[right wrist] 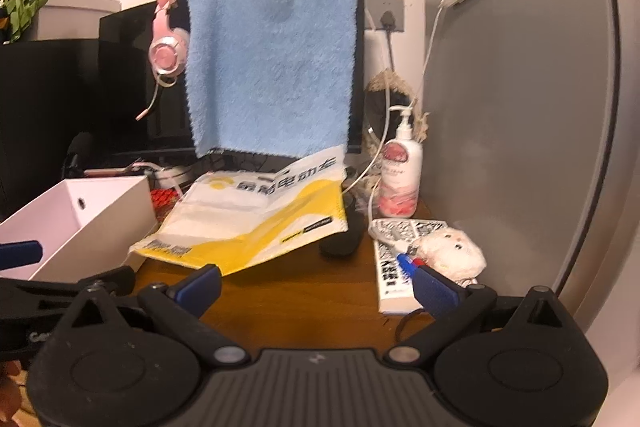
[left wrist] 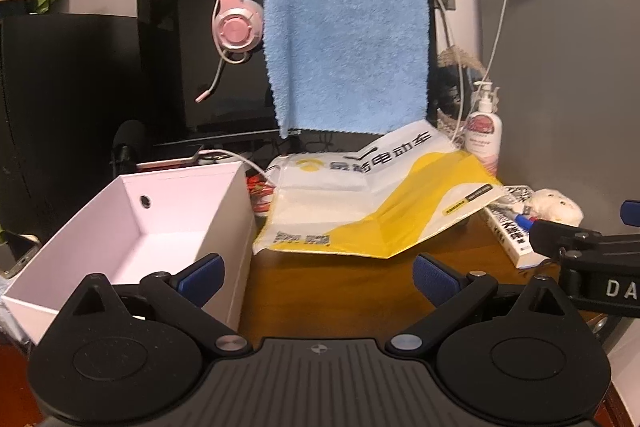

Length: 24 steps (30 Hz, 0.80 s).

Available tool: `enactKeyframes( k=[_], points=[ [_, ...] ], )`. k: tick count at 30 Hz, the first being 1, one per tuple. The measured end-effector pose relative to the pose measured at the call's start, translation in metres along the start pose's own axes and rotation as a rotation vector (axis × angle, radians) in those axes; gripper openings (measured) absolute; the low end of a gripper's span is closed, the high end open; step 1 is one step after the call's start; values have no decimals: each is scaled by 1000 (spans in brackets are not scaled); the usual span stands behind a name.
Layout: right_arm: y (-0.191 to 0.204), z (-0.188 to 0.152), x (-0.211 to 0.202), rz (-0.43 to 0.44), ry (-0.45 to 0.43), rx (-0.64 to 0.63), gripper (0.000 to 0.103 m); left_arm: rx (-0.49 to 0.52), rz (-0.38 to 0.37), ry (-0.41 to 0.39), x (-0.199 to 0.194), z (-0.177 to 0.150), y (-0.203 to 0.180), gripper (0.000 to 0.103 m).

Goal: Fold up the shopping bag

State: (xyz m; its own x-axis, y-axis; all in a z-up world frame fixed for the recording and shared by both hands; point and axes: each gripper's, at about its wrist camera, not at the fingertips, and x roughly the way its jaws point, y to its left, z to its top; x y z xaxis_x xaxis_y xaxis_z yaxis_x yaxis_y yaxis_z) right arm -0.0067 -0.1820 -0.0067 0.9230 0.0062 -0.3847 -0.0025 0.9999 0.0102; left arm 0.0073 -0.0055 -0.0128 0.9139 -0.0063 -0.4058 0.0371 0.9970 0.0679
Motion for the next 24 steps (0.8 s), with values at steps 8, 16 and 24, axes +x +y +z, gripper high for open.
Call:
enactKeyframes(
  k=[8,16,24],
  points=[
    [-12,-6,25,21,23,54,102,-23,-24,-9,8,-5,1,101],
    [-29,-11,59,99,90,135,101,-88,63,-93,8,-14,-1,102],
    [-41,-10,95,163,114,256,87,-51,-122,-35,29,-24,1,102]
  ],
)
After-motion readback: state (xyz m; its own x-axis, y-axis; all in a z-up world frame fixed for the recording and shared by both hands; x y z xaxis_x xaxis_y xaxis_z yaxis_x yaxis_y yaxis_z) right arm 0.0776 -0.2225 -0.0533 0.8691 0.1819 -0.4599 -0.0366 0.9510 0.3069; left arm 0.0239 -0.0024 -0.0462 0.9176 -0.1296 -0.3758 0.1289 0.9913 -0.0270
